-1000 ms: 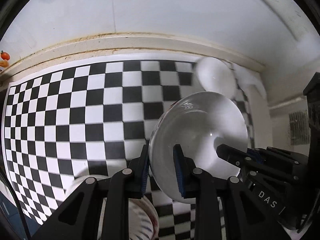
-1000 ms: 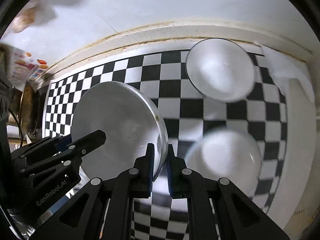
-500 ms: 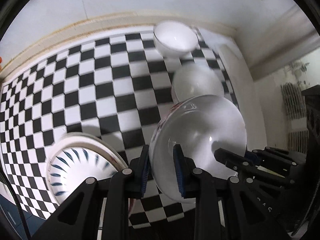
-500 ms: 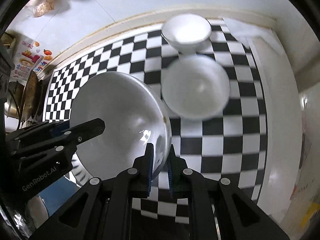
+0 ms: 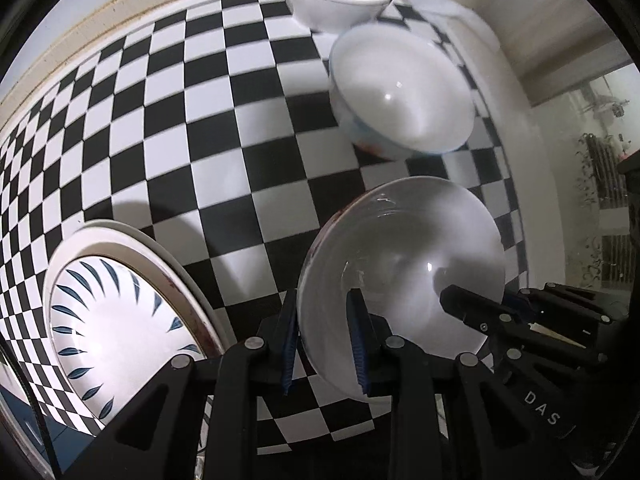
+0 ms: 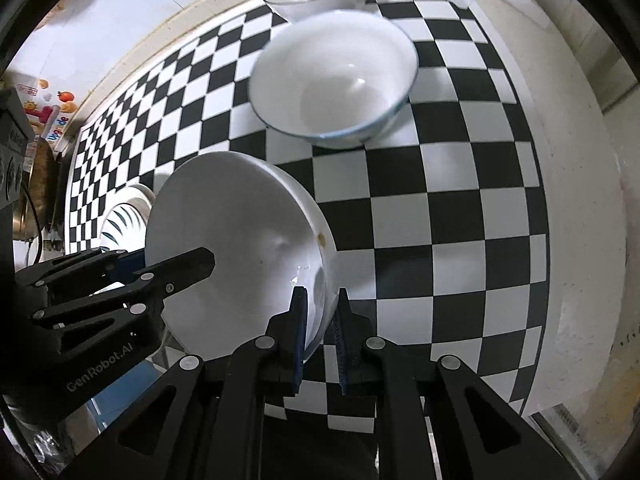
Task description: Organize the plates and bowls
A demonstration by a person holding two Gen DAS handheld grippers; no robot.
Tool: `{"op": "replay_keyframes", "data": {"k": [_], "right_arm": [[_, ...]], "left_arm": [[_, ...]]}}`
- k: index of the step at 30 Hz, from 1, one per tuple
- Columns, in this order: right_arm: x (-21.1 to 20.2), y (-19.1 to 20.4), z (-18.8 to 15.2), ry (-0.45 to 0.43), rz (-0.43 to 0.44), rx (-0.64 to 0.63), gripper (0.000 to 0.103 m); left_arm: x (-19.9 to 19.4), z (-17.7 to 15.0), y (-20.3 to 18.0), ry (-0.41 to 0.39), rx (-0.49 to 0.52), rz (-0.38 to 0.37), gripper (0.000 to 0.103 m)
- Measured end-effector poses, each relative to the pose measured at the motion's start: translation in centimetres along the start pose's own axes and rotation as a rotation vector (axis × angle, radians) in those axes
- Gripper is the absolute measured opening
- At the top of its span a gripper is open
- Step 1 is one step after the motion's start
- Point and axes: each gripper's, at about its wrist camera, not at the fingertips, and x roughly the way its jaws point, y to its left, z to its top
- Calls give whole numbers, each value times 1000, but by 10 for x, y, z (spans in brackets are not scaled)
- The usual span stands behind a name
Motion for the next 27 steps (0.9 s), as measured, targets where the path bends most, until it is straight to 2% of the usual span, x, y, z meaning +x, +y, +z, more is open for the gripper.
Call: {"op": "replay_keyframes", "data": {"k": [11, 18, 21, 24, 27], "right_arm": [[32, -8, 2, 54, -8, 13, 14], [33, -13, 6, 81, 28, 44, 14], [15, -24, 8, 51, 51, 69, 14], [-15, -36, 15, -25, 64, 99, 16], [-41, -48, 33, -95, 83, 129, 28]], "left_arm": [[35, 10, -1, 52, -11, 19, 21], [23, 16, 1, 52, -20, -1, 21], [-4, 19, 12, 13, -60, -28, 22], [-27, 35, 21, -42, -105, -56, 25], [-36, 58, 26, -70, -133, -85, 27]]}}
